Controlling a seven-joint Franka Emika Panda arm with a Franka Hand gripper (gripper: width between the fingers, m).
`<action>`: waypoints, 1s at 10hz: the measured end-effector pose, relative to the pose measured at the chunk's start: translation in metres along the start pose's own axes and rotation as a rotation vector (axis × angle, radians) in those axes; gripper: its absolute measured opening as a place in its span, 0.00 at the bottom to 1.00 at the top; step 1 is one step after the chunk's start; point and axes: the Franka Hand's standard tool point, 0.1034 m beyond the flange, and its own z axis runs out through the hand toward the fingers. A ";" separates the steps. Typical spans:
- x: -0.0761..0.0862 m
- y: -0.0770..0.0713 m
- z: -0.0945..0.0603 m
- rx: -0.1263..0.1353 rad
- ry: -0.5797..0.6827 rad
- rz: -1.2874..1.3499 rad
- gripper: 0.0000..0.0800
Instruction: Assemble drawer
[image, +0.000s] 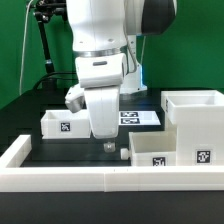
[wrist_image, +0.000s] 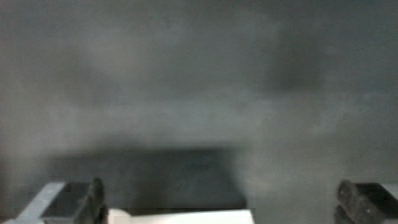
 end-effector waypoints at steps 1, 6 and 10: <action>-0.001 -0.002 0.003 0.005 0.001 0.002 0.81; 0.028 -0.006 0.013 0.023 0.014 0.016 0.81; 0.041 -0.005 0.012 0.022 0.017 0.052 0.81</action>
Offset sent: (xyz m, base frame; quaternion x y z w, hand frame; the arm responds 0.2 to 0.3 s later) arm -0.0008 0.0267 -0.0090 0.0073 -0.0011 -0.0139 0.9999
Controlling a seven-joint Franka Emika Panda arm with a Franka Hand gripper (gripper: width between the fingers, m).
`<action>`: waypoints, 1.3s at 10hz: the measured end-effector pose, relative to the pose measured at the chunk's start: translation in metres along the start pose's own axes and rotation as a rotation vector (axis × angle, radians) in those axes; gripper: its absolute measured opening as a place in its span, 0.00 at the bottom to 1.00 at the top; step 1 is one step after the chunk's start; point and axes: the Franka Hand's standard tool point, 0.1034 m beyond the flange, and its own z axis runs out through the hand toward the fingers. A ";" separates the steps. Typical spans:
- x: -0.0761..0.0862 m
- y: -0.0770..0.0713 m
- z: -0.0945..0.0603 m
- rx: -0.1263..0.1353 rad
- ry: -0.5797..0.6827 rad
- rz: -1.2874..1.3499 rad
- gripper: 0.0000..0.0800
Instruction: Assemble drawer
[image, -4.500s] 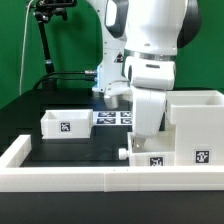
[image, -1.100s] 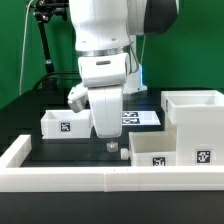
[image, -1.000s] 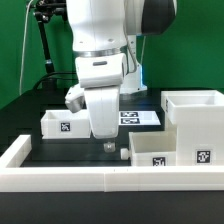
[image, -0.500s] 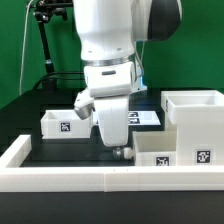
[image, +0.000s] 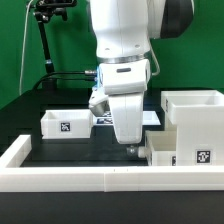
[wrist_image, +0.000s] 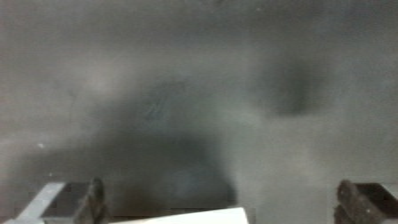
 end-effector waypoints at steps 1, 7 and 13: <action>-0.001 0.000 0.000 0.001 0.000 0.001 0.81; 0.027 -0.003 0.003 0.008 0.000 -0.054 0.81; 0.010 -0.006 -0.004 0.003 -0.015 0.003 0.81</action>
Offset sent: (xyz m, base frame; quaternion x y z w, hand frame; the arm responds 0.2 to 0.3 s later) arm -0.0038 0.0380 0.0023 -0.0005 0.0020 -0.0378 0.9993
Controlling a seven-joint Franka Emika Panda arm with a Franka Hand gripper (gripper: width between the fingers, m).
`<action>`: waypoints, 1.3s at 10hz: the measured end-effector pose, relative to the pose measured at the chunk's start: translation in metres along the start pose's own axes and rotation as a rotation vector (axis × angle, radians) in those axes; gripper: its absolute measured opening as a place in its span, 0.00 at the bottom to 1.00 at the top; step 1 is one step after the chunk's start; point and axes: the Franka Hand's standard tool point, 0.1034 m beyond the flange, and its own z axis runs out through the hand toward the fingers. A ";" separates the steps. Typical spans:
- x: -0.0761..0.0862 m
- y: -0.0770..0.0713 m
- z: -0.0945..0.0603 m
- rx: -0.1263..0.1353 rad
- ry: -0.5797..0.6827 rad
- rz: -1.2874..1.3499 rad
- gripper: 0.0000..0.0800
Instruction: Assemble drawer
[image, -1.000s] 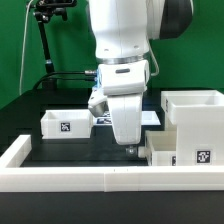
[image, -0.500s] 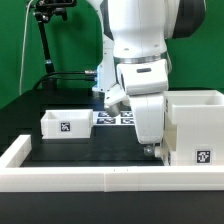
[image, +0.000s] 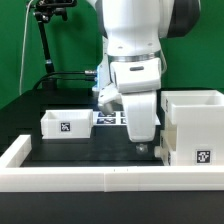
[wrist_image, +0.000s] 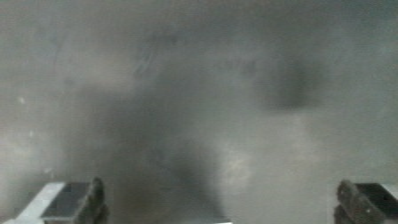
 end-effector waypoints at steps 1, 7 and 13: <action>-0.002 -0.002 -0.002 0.001 -0.001 0.019 0.81; -0.003 -0.025 -0.010 -0.002 -0.011 0.047 0.81; -0.006 -0.026 -0.010 -0.001 -0.011 0.057 0.81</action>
Offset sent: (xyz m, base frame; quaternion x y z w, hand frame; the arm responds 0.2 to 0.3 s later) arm -0.0275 0.0018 0.0153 -0.0262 -0.0022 0.0471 0.9985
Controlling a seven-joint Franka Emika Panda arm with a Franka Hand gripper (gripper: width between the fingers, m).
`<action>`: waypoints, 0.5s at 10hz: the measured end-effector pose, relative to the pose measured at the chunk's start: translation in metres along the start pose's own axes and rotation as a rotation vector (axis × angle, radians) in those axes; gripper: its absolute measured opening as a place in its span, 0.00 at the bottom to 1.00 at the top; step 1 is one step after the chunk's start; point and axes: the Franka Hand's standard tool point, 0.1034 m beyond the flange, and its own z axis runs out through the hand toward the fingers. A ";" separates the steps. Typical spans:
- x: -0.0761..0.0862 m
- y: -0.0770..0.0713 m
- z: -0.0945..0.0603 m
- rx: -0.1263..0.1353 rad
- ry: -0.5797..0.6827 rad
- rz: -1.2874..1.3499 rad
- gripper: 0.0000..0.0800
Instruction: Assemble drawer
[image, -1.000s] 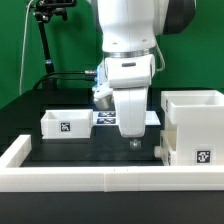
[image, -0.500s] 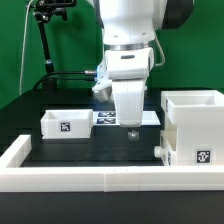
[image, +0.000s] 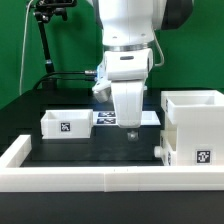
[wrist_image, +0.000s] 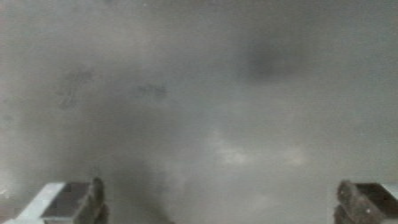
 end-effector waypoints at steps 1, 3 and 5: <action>-0.008 -0.004 -0.006 -0.043 0.007 0.048 0.81; -0.031 -0.024 -0.016 -0.096 0.011 0.187 0.81; -0.041 -0.041 -0.020 -0.137 0.014 0.307 0.81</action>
Offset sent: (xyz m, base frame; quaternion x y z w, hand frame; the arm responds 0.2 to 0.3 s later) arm -0.0415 -0.0275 0.0190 -0.0799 0.0236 0.1742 0.9812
